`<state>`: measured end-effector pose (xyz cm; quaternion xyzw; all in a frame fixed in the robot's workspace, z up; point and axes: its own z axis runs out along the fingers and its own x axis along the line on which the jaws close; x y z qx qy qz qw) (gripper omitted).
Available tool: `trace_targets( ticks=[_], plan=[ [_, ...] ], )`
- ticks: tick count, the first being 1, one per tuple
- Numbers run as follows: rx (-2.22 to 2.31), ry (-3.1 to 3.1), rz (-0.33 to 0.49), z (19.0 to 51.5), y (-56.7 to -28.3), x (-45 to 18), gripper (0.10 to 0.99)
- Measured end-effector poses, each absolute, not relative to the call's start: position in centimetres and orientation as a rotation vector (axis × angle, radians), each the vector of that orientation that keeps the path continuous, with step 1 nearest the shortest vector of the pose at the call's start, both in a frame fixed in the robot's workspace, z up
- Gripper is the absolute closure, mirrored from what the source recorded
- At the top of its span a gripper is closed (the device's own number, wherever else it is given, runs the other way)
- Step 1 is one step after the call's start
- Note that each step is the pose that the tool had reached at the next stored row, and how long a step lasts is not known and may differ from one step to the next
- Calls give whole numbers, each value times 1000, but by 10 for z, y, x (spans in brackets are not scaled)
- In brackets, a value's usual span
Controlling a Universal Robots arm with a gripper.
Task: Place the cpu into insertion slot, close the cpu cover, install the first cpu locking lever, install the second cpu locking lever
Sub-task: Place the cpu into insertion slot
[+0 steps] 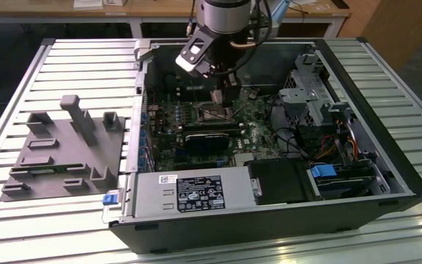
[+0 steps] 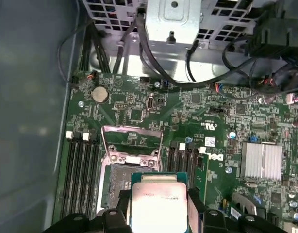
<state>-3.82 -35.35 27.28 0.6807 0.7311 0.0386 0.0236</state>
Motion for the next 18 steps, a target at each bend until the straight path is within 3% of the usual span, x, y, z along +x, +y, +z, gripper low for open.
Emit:
trace_targets(
  ticks=[18],
  plan=[
    [2125,2217,138,251,-342,-46,545]
  ],
)
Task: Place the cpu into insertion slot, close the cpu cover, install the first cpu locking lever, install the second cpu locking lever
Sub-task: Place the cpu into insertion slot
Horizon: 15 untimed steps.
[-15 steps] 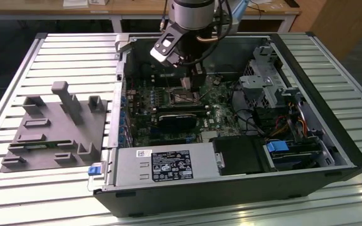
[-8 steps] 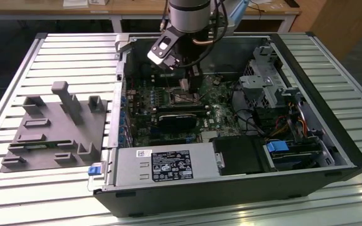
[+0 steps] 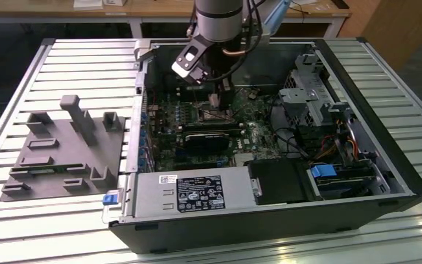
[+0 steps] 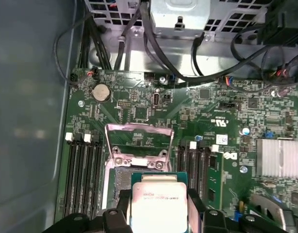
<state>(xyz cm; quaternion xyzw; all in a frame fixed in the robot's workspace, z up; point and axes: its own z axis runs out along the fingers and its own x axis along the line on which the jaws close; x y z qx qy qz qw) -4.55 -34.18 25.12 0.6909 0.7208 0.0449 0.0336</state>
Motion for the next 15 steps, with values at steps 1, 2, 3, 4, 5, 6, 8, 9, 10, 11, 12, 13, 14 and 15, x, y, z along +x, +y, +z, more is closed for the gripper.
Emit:
trace_targets(
  ticks=[1,2,3,4,5,6,8,9,10,11,12,13,14,15],
  plan=[
    [2126,2215,136,250,-341,-46,545],
    [2127,2212,133,248,-340,-46,545],
    [2129,2208,132,247,-339,-46,545],
    [2133,2204,131,246,-339,-46,545],
    [2137,2199,130,245,-338,-46,545],
    [2142,2194,129,243,-337,-46,545],
    [2149,2185,127,241,-336,-46,545],
    [2152,2182,127,239,-335,-46,545],
    [2153,2180,126,238,-334,-46,545],
    [2154,2179,126,237,-332,-46,545],
    [2154,2179,125,235,-331,-46,545],
    [2154,2178,125,234,-330,-47,545],
    [2154,2178,125,232,-329,-47,545],
    [2154,2178,125,230,-328,-47,545]
  ],
)
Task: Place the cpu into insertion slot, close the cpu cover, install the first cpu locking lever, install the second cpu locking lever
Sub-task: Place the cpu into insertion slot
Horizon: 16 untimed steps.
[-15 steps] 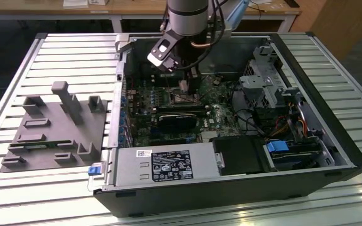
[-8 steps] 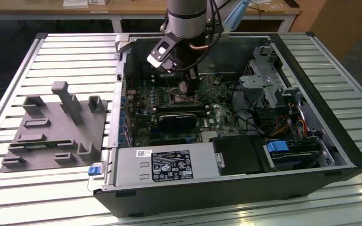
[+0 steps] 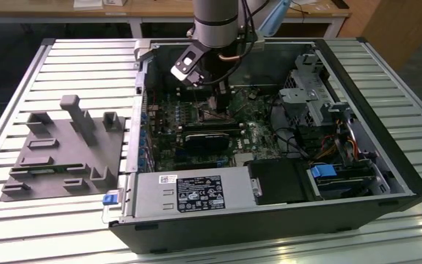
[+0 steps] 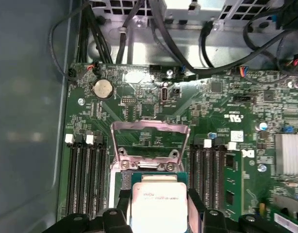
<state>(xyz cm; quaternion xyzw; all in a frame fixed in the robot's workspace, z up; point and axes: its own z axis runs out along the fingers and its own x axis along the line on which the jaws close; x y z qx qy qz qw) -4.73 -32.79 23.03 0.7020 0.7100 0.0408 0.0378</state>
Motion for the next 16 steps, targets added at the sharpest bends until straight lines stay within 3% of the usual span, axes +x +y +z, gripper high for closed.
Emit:
trace_targets(
  ticks=[16],
  plan=[
    [2153,2176,122,212,-325,-53,545]
  ],
)
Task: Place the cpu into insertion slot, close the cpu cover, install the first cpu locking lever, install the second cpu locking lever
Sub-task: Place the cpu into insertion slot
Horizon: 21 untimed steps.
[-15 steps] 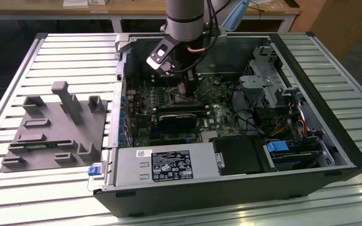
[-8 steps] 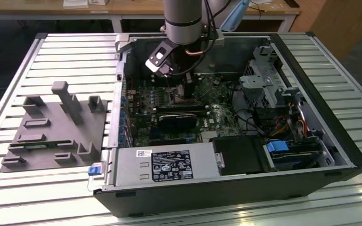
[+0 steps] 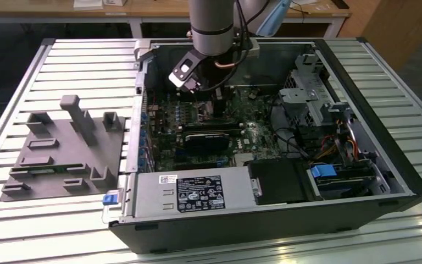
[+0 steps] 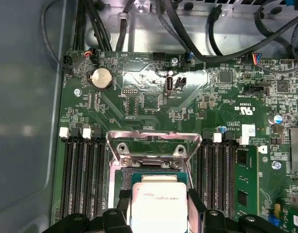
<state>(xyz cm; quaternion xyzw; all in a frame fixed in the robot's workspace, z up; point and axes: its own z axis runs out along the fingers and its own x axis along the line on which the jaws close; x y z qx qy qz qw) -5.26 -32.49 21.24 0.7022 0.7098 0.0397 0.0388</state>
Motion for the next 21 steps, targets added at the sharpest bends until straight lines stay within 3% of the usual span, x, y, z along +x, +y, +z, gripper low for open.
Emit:
trace_targets(
  ticks=[21],
  plan=[
    [2179,2150,121,198,-320,-55,545]
  ],
)
